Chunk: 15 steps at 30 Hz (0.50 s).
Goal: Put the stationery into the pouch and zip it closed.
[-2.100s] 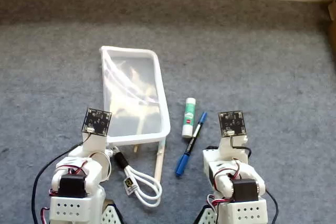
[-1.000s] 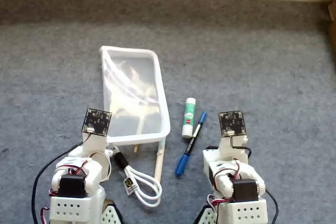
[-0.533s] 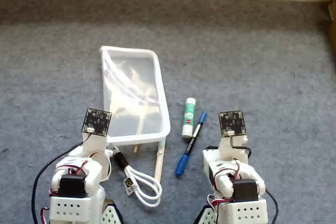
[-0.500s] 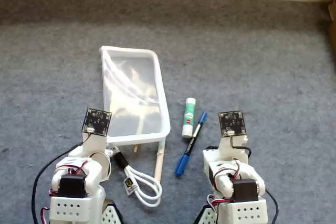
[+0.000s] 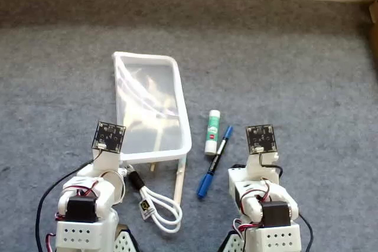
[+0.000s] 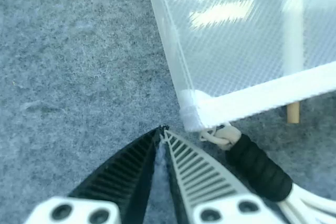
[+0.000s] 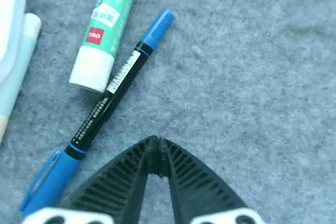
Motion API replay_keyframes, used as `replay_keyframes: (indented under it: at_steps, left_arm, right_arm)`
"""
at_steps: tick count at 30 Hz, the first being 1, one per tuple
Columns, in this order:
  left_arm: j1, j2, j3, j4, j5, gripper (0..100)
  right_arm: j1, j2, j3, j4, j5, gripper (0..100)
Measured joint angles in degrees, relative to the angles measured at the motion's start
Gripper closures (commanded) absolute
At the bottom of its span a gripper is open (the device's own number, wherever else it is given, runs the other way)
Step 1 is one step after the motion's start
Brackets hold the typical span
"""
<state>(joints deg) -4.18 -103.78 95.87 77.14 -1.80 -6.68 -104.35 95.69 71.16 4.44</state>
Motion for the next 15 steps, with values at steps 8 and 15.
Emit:
replay_keyframes:
  at_steps: [8,15]
  left_arm:
    - [-4.9,-0.1,-0.8,0.0,0.0,99]
    - [-13.2,-0.2,-6.7,0.0,0.0,99]
  right_arm:
    - [0.0,0.0,0.0,0.0,0.0,99.3]
    - [0.0,0.0,0.0,0.0,0.0,99.3]
